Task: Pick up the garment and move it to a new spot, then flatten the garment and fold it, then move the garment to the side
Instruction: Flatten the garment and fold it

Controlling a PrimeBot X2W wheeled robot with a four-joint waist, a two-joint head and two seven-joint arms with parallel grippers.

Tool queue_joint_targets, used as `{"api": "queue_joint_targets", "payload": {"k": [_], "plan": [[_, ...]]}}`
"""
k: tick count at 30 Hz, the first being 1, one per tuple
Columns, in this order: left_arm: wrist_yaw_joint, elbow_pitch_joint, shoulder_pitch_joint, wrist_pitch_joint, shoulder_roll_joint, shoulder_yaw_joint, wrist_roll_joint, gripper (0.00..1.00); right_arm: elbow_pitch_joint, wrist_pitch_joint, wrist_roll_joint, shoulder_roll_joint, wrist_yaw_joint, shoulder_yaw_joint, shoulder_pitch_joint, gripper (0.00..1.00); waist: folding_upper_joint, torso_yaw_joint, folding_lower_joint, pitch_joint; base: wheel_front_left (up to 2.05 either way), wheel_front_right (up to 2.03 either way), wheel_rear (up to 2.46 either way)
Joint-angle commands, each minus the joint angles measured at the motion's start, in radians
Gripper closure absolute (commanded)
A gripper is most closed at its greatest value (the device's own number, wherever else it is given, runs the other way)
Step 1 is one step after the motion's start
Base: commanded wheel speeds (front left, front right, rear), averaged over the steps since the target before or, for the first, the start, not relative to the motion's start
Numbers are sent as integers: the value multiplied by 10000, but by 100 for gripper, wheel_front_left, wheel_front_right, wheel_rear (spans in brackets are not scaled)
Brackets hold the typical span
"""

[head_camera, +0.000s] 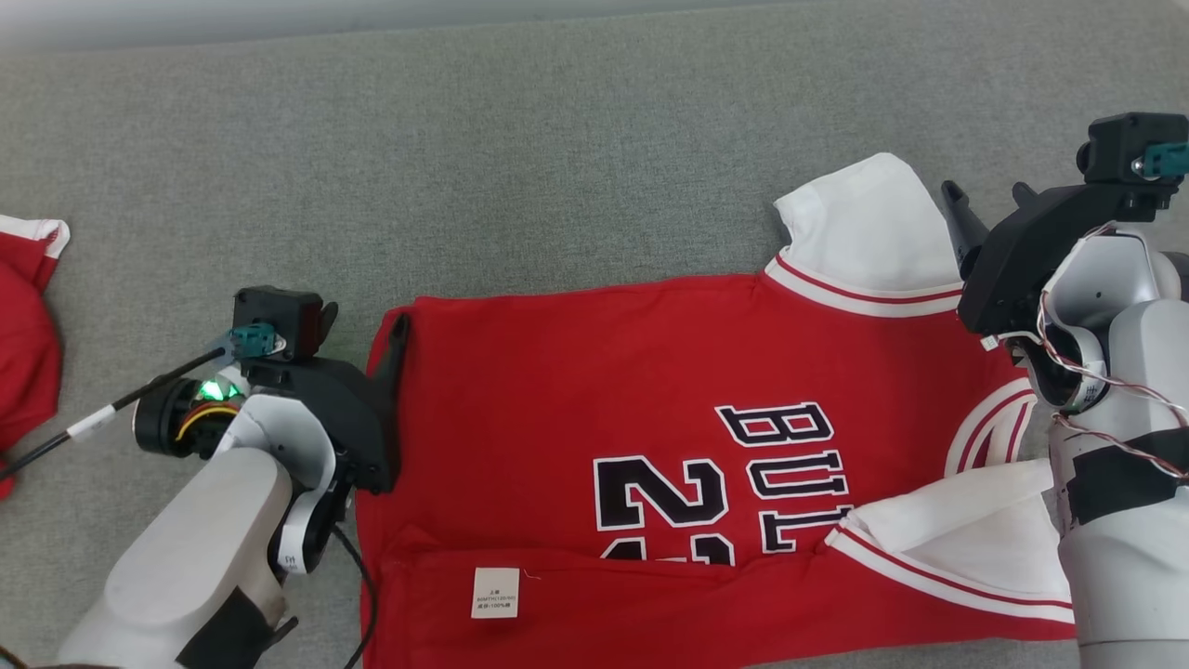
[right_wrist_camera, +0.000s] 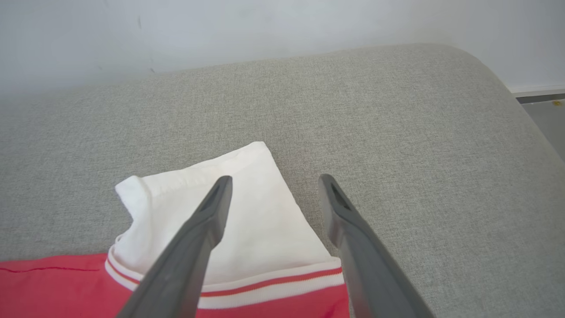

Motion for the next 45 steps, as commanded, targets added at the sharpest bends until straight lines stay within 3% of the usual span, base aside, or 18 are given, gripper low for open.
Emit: {"api": "queue_joint_targets", "payload": {"k": [1,7,17,33,34,36,45], "plan": [[-53,44,-173,-39,-50,-39,84,0,80,-112,54,-130,-25,-45,-161,0,-2,0,-2,60,0,0,0],[82,-80,-371,-247,31,-35,252,0,282,-289,13,-311,-25,-256,-202,0,-2,99,-2,12,0,0,0],[65,-474,-293,305,36,-229,32,0,313,-181,-90,-476,-25,-464,-381,0,-2,141,-2,-48,0,0,0],[142,270,-459,1057,-206,-581,-7,0,252,39,-334,-374,-25,-453,-850,0,-2,43,-2,506,0,0,0],[142,299,-489,1123,-217,-612,3,7,259,57,-375,-389,-25,-456,-903,0,-2,64,-2,540,0,0,0],[136,316,-573,1185,-216,-627,13,100,288,139,-440,-436,-25,-430,-1043,0,-2,104,-2,599,0,0,0],[345,106,-808,876,-87,-440,26,100,417,960,-1060,-480,-25,-626,-1679,0,-2,343,-2,862,0,0,0]]}}
